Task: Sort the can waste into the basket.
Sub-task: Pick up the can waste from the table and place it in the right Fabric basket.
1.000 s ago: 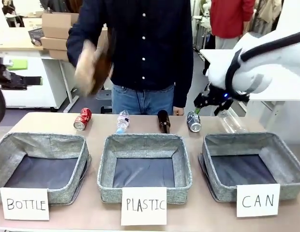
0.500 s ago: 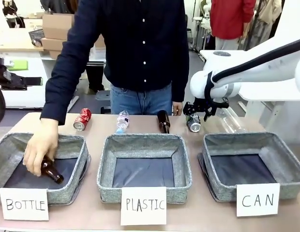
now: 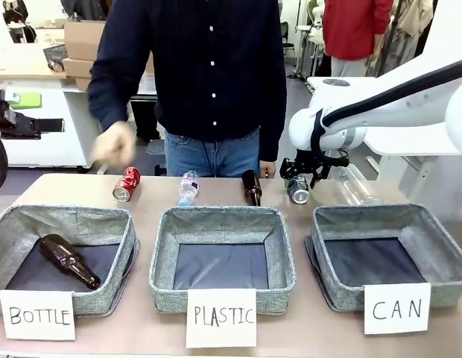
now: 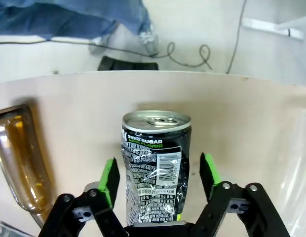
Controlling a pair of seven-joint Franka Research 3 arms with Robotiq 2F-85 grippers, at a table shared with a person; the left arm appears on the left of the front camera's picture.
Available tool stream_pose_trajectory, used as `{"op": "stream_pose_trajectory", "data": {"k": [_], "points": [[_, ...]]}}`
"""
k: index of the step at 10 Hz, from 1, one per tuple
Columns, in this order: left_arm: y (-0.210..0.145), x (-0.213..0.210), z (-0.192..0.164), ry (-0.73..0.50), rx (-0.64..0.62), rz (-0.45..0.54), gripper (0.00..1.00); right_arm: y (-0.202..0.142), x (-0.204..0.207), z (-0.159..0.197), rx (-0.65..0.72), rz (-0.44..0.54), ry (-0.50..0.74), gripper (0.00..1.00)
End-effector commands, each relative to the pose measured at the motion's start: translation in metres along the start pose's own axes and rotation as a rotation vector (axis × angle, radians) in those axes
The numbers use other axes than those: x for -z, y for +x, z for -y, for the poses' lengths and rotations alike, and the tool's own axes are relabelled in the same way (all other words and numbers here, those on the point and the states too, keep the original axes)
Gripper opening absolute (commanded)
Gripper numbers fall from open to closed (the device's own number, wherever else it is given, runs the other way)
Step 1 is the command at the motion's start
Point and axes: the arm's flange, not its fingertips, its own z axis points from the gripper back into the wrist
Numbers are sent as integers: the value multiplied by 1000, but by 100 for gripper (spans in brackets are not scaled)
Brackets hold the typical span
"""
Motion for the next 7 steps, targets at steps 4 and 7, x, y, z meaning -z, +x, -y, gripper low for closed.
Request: {"op": "stream_pose_trajectory", "data": {"k": [4,7], "points": [[1,2,0,-17,23,14,100,1,-1,-4,15,-44,-7,0],[1,2,0,-17,23,14,100,0,-7,-5,23,-28,-16,41]]}}
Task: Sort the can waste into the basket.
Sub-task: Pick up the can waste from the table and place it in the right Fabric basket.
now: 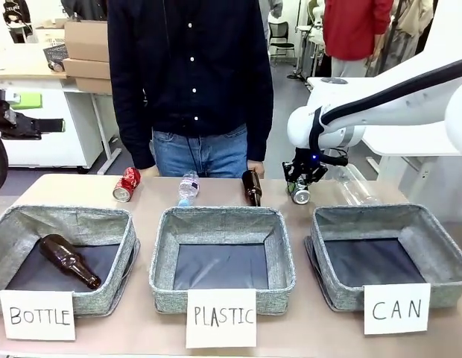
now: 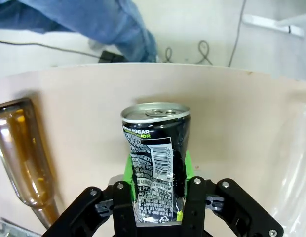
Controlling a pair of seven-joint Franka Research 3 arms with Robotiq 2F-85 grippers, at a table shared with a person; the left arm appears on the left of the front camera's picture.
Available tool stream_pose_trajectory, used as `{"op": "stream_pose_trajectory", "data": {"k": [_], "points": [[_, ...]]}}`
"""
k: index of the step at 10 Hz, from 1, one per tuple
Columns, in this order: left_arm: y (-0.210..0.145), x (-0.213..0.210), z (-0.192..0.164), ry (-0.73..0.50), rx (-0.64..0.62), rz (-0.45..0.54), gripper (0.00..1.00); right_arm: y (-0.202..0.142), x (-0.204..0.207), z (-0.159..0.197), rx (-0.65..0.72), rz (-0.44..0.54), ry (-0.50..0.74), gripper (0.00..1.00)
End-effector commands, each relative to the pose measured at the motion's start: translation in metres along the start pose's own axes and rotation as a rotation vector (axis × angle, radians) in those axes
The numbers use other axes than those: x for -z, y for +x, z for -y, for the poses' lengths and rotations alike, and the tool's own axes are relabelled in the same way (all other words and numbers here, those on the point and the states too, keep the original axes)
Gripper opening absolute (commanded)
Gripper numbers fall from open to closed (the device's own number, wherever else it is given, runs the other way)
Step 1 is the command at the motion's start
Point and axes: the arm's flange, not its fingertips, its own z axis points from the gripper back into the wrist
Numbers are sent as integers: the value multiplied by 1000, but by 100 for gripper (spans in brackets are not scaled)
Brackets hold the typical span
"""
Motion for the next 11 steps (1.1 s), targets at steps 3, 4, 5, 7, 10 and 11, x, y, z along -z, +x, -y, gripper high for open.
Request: {"op": "stream_pose_trajectory", "data": {"k": [3,4,5,7,10,11], "points": [[1,2,0,-16,23,14,100,-4,-25,0,7,-9,0,41],[1,2,0,-16,23,14,100,-16,-59,5,-28,-30,25,41],[1,2,0,-16,23,14,100,-43,-114,17,-103,-50,66,41],[1,2,0,-16,23,14,100,-115,-194,52,-231,-36,100,41],[1,2,0,-16,23,14,100,-236,-209,107,-437,11,179,41],[1,2,0,-16,23,14,100,-262,-199,118,-468,46,248,41]]}}
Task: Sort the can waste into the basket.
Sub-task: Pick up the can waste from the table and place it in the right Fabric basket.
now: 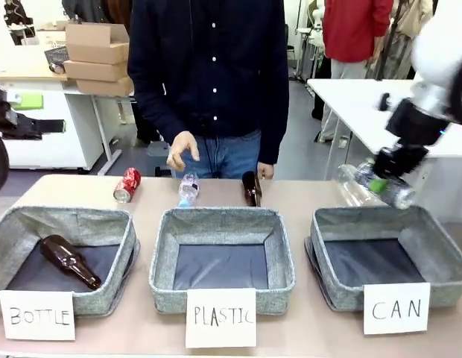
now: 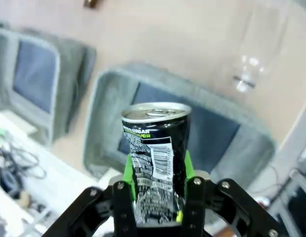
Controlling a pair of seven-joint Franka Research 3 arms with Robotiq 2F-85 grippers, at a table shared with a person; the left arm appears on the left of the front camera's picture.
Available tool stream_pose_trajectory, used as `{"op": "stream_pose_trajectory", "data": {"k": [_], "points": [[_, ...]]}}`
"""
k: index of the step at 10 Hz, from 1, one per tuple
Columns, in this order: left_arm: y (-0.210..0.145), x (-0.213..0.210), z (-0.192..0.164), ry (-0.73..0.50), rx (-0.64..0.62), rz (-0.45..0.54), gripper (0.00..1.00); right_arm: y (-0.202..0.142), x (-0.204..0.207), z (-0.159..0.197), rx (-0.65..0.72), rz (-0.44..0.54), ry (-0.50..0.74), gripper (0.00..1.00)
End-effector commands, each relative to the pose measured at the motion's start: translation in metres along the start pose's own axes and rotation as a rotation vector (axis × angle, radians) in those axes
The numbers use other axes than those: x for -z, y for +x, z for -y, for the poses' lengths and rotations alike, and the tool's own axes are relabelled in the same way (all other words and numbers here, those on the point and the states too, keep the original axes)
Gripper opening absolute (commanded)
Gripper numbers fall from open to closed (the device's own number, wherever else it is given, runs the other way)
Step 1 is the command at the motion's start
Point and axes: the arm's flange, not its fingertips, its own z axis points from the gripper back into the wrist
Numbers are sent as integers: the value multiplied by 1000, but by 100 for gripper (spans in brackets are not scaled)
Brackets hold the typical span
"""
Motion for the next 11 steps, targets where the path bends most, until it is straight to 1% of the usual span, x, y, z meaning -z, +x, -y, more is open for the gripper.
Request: {"op": "stream_pose_trajectory", "data": {"k": [1,2,3,7,8,10,11], "points": [[0,2,-1,-18,20,15,100,-40,26,5,-37,89,99,41],[0,2,-1,-18,20,15,100,-47,32,7,-2,109,124,41],[0,2,-1,-18,20,15,100,-49,34,8,-9,117,124,41],[0,2,-1,-18,20,15,100,-37,28,16,-13,93,120,41],[0,2,-1,-18,20,15,100,-38,29,16,-22,91,116,94],[0,2,-1,-18,20,15,100,-39,30,15,-9,85,109,100],[0,2,-1,-18,20,15,100,-40,31,15,-18,90,108,100]]}}
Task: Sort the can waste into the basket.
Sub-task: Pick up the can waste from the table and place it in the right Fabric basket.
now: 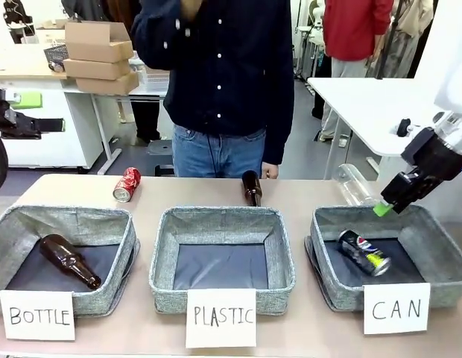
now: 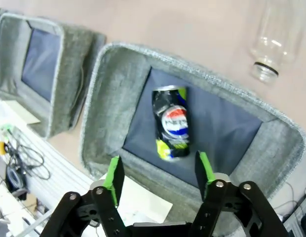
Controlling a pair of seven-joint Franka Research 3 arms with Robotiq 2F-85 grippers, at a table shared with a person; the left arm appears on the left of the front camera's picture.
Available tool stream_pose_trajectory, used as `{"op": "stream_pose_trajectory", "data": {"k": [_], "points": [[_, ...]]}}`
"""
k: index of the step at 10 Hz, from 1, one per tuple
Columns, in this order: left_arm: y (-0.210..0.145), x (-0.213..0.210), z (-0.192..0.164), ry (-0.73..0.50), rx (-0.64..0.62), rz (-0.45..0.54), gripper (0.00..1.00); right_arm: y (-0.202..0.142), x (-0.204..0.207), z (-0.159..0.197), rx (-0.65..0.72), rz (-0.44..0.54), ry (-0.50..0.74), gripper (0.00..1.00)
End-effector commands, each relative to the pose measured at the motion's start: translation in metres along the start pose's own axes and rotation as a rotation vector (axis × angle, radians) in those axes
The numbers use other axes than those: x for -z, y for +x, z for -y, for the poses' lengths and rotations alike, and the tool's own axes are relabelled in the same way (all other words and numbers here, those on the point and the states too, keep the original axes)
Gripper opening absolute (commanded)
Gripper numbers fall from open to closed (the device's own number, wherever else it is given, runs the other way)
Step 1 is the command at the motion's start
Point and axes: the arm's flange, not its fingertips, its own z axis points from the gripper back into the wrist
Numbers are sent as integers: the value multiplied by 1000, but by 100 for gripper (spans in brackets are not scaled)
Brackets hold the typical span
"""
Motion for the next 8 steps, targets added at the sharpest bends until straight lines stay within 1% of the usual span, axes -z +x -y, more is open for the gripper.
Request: {"op": "stream_pose_trajectory", "data": {"k": [1,4,5,6,7,8], "points": [[0,2,0,-17,22,15,100,2,1,2,-23,14,14,100],[0,2,0,-17,22,15,100,7,0,6,-22,22,48,100],[0,2,0,-17,22,15,100,7,-5,7,-20,76,132,100],[0,2,0,-17,22,15,100,6,-22,6,28,244,406,100],[0,2,0,-17,22,15,100,0,-43,4,73,398,728,100],[0,2,0,-17,22,15,100,-5,-58,7,67,464,975,100]]}}
